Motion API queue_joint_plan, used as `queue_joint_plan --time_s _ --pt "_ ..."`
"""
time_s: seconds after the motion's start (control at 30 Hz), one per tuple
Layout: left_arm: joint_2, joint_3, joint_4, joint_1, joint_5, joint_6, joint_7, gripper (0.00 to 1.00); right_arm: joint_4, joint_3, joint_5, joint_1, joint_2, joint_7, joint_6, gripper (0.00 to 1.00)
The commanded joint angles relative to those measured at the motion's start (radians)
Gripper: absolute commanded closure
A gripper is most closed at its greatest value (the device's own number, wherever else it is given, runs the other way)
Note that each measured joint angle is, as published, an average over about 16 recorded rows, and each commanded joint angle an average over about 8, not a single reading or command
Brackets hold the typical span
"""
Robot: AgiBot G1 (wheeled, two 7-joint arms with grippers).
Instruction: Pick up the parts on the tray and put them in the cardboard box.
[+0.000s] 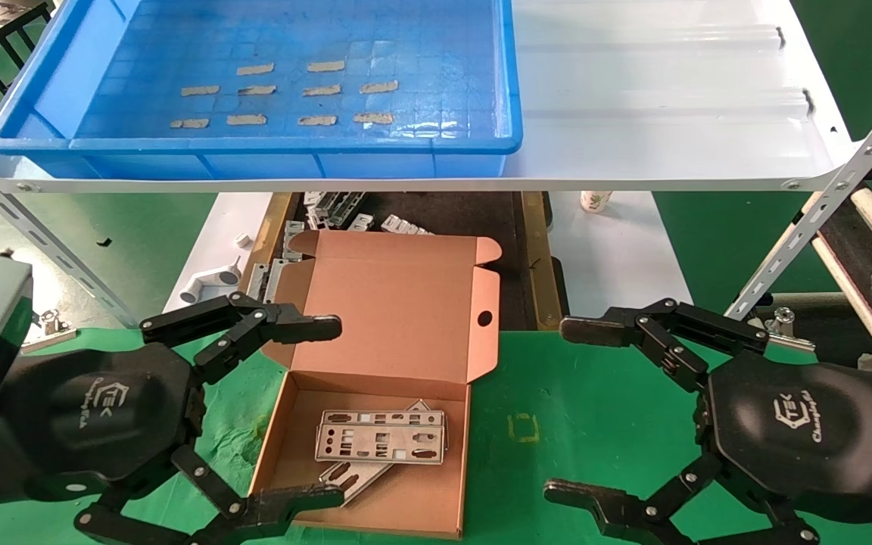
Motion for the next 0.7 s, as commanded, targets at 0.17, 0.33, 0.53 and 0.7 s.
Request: queue_joint_plan --time_s 0.17,0.33,0.53,0.7 --pt "0.0 0.0 0.0 0.0 0.0 0.0 0.0 0.0 0.0 0.0 0.0 0.0 0.0 0.0 0.0 0.0" --pt "0.0 0.0 0.0 0.0 0.0 0.0 0.0 0.0 0.0 0.0 0.0 0.0 0.0 0.0 0.0 0.0" --pt "0.0 0.0 0.0 0.0 0.0 0.0 0.0 0.0 0.0 0.0 0.0 0.0 0.0 0.0 0.0 0.0" --pt "0.0 0.0 0.0 0.0 0.0 0.0 0.0 0.0 0.0 0.0 0.0 0.0 0.0 0.0 0.0 0.0"
